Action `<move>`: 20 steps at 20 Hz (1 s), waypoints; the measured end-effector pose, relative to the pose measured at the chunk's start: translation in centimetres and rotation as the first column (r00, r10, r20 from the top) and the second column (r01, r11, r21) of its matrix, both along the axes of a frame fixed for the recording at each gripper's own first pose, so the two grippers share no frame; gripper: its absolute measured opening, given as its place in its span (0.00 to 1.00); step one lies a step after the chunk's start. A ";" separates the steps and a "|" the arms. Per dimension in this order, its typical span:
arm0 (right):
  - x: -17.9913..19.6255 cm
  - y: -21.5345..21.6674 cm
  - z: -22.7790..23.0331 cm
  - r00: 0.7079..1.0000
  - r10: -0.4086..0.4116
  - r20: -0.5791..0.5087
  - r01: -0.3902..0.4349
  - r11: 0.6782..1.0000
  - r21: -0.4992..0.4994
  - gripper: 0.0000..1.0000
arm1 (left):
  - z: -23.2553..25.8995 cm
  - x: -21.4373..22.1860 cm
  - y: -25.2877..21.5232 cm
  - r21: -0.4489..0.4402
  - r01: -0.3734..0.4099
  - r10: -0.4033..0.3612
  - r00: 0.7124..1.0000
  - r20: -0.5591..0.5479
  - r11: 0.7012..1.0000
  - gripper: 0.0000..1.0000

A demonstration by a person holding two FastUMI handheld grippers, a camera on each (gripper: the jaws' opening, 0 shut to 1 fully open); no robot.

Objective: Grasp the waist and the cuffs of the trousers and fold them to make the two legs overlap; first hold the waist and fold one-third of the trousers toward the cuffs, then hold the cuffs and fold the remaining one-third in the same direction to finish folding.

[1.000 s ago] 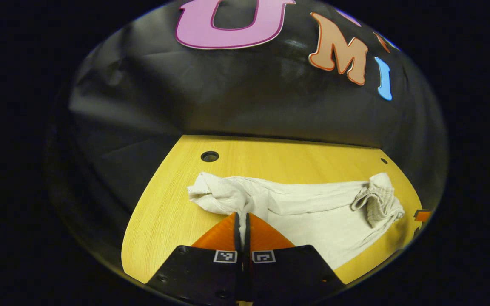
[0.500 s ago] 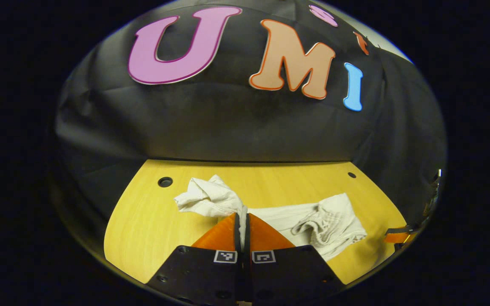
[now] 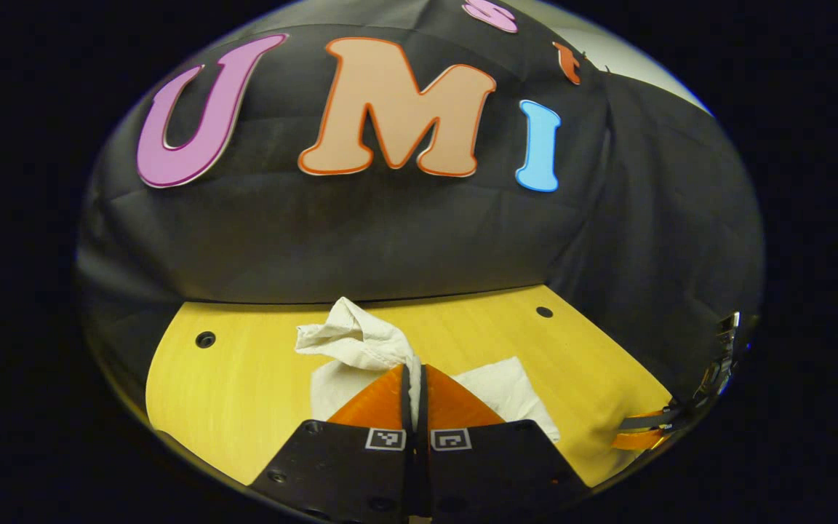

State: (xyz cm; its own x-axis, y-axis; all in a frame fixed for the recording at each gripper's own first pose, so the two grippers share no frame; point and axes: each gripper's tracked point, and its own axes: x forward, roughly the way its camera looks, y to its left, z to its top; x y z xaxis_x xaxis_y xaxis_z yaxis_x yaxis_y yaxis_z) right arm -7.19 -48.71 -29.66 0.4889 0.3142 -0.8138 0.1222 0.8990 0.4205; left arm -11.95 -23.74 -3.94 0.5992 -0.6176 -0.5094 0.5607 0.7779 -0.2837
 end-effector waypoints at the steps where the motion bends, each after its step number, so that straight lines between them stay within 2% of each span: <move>1: -0.3 -0.6 0.0 1.000 0.001 -0.001 -0.001 1.000 -0.004 0.96 | 0.2 -0.3 -1.5 -0.007 0.011 -0.011 1.000 0.005 1.000 0.00; 5: -1.4 -2.9 -0.5 1.000 -0.003 -0.019 0.003 1.000 -0.007 0.96 | -0.5 -1.2 -7.3 -0.022 0.044 -0.045 0.999 -0.006 0.999 0.00; 8: -1.7 -4.4 -0.7 1.000 -0.007 -0.022 0.007 1.000 -0.015 0.96 | -2.9 -2.0 -10.3 0.017 0.056 -0.055 0.998 -0.032 0.998 0.00; 14: -2.0 -6.4 -0.9 1.000 0.009 -0.028 -0.009 1.000 -0.022 0.96 | -8.4 -4.6 -13.2 0.072 0.055 -0.048 0.994 -0.098 0.996 0.00; 17: -1.6 -6.4 -0.7 0.999 0.031 -0.022 -0.031 0.999 -0.016 0.96 | -8.8 -5.8 -13.8 0.047 0.061 -0.056 0.995 -0.085 0.997 0.03; 19: -0.9 -6.1 -0.2 0.999 0.044 -0.004 -0.044 0.999 -0.022 0.96 | -7.0 -6.6 -13.8 0.000 0.069 -0.069 0.996 -0.058 0.998 0.20; 20: -0.2 -5.8 0.3 0.998 0.053 0.017 -0.052 0.998 -0.030 0.96 | -5.5 -6.6 -13.3 -0.016 0.062 -0.063 0.998 -0.027 0.998 0.40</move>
